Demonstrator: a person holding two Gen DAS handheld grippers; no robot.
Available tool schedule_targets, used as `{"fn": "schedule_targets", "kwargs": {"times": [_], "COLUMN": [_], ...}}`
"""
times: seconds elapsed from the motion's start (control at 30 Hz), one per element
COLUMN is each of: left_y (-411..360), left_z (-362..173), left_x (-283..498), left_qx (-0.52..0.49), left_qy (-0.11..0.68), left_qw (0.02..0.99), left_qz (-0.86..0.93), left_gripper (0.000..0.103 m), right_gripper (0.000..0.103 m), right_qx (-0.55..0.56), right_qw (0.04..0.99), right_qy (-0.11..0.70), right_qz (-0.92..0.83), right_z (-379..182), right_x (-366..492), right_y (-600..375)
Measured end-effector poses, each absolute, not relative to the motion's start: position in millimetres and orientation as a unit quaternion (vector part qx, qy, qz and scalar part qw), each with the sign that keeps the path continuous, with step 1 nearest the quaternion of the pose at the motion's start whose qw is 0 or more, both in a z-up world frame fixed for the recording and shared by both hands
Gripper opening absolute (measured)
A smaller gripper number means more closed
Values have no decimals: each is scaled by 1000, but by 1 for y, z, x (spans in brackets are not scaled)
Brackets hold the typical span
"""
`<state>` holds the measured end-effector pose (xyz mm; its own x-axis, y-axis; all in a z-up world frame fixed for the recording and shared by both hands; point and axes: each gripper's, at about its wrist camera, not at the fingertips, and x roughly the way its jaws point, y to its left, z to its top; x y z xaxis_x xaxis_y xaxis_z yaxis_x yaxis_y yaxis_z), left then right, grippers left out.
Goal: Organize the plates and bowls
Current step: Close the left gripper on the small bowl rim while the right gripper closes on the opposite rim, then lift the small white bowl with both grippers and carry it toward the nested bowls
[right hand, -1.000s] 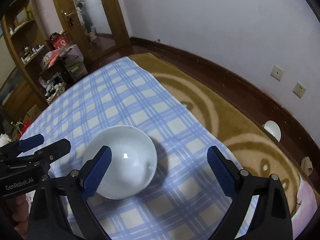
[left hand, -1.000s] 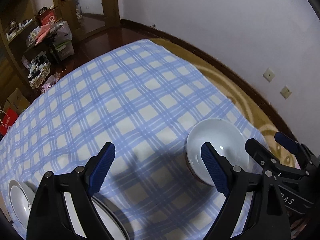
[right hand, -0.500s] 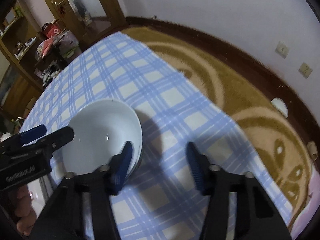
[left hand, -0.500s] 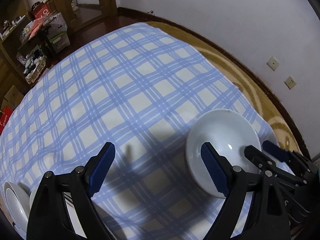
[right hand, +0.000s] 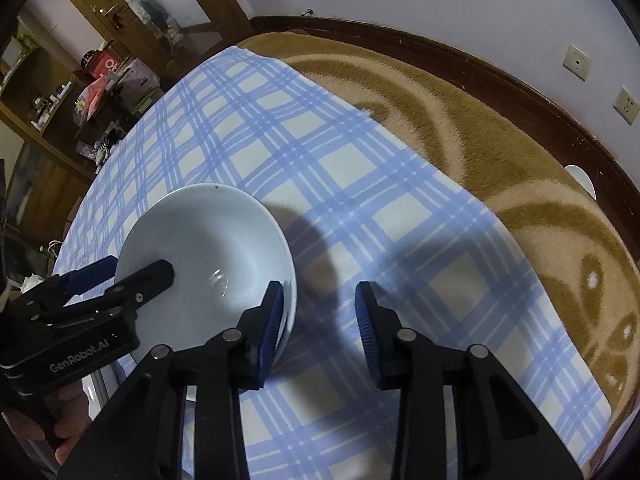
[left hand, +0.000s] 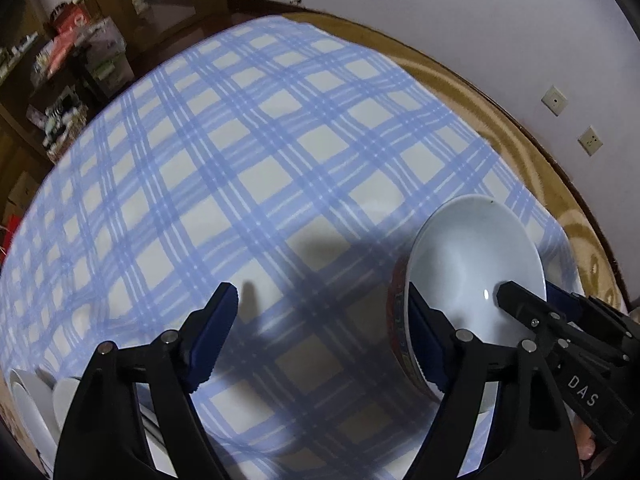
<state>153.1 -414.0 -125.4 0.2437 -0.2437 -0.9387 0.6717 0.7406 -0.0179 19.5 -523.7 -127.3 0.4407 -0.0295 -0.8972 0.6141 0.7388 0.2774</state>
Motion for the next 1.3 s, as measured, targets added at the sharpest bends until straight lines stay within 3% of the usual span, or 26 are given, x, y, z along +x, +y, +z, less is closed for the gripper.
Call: {"fn": "schedule_targets", "kwargs": {"times": [0.13, 0.4, 0.53, 0.77, 1.3], "left_y": [-414, -423, -427, -425, -380], "left_z": [-129, -128, -126, -122, -90], "left_x": [155, 146, 140, 133, 126], "left_qx": [178, 186, 188, 181, 139], "left_qy": [556, 570, 570, 563, 567], "left_qw": [750, 726, 719, 725, 743], "left_qz": [-311, -338, -351, -352, -328], "left_gripper": [65, 32, 17, 11, 11], "right_gripper": [25, 24, 13, 9, 8], "right_qx": [306, 305, 296, 318, 271], "right_qw": [793, 791, 793, 794, 823], "right_qy": [491, 493, 502, 487, 472], "right_qz": [-191, -195, -179, -174, -163], "right_z": [-130, -130, -130, -129, -92], "right_x": [22, 25, 28, 24, 22], "right_y": [-523, -520, -517, -516, -477]}}
